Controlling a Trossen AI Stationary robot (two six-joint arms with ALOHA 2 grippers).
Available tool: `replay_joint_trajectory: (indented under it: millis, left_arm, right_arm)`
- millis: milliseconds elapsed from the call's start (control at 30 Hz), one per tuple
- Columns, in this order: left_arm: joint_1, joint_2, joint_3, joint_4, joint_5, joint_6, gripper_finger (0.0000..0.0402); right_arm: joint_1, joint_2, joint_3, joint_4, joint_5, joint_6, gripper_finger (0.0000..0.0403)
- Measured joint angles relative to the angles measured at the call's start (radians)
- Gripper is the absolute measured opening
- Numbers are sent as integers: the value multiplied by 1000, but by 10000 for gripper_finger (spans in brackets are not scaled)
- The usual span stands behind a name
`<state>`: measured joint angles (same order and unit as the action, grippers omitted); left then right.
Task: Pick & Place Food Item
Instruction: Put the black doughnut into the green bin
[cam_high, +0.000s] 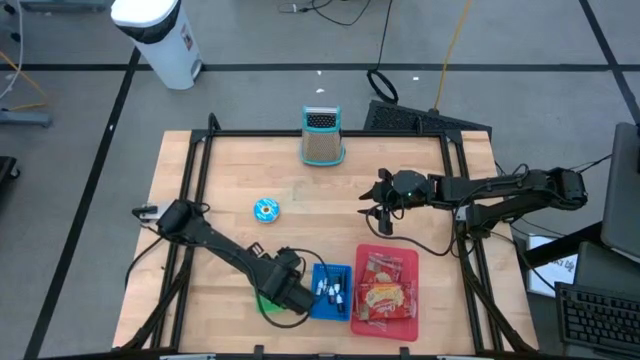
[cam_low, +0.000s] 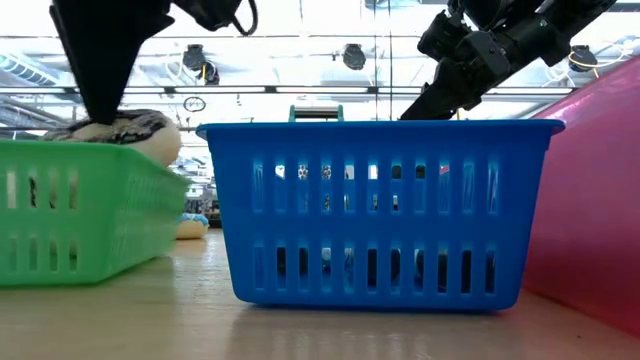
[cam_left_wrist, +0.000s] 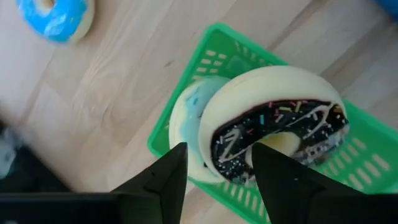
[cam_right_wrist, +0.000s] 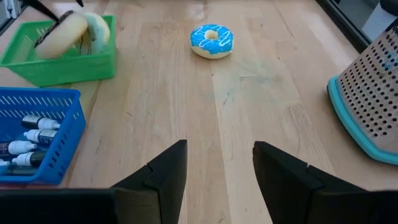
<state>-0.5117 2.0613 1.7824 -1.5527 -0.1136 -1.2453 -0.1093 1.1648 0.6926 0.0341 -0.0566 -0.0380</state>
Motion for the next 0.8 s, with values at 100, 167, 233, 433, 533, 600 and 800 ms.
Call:
replay_joint_trajectory:
  millis: [100,167,233,433,533,600,800]
  left_arm:
    - [10,-1,0,-22,43,-21,167]
    - [12,-8,0,-13,62,-23,159]
    - [12,-13,1,-21,70,-27,152]
    - [8,-18,3,-18,82,-14,138]
    - [8,-19,3,-18,97,-11,134]
    - [6,-30,3,-16,92,-14,132]
    - [-10,-42,4,16,84,47,132]
  right_arm:
    - [0,0,0,0,0,0,171]
    - [0,0,0,0,0,0,171]
    - [0,0,0,0,0,0,171]
    - [0,0,0,0,0,0,171]
    - [0,0,0,0,0,5,171]
    - [0,0,0,0,0,7,171]
    - [0,0,0,-1,-1,7,171]
